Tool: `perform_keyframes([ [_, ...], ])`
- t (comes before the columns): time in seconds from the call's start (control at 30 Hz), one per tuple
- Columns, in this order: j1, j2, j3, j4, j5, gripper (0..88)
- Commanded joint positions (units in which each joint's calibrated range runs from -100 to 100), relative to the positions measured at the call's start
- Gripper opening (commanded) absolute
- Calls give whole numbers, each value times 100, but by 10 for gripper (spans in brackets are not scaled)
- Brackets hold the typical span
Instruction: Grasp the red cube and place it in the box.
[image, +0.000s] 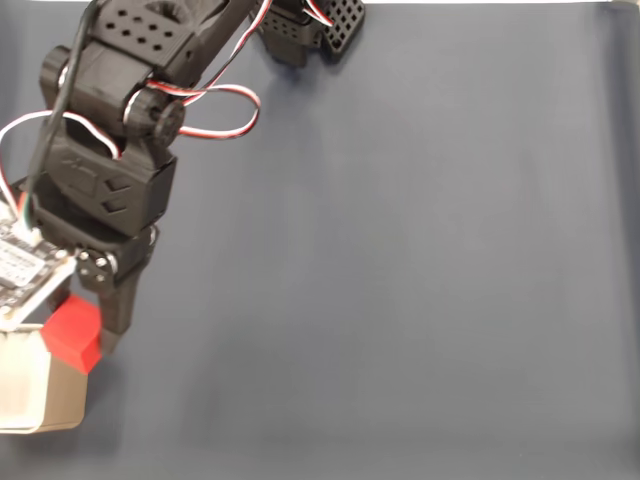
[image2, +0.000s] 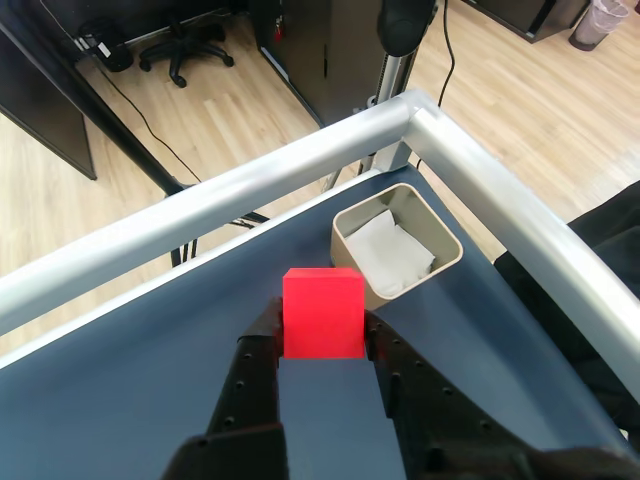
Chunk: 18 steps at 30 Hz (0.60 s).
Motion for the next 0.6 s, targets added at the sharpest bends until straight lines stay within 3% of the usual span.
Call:
perform_keyframes([
  [0.0, 140, 123, -621, 6, 29, 0],
  [0.57, 545, 1483, -2299, 14, 49, 0],
])
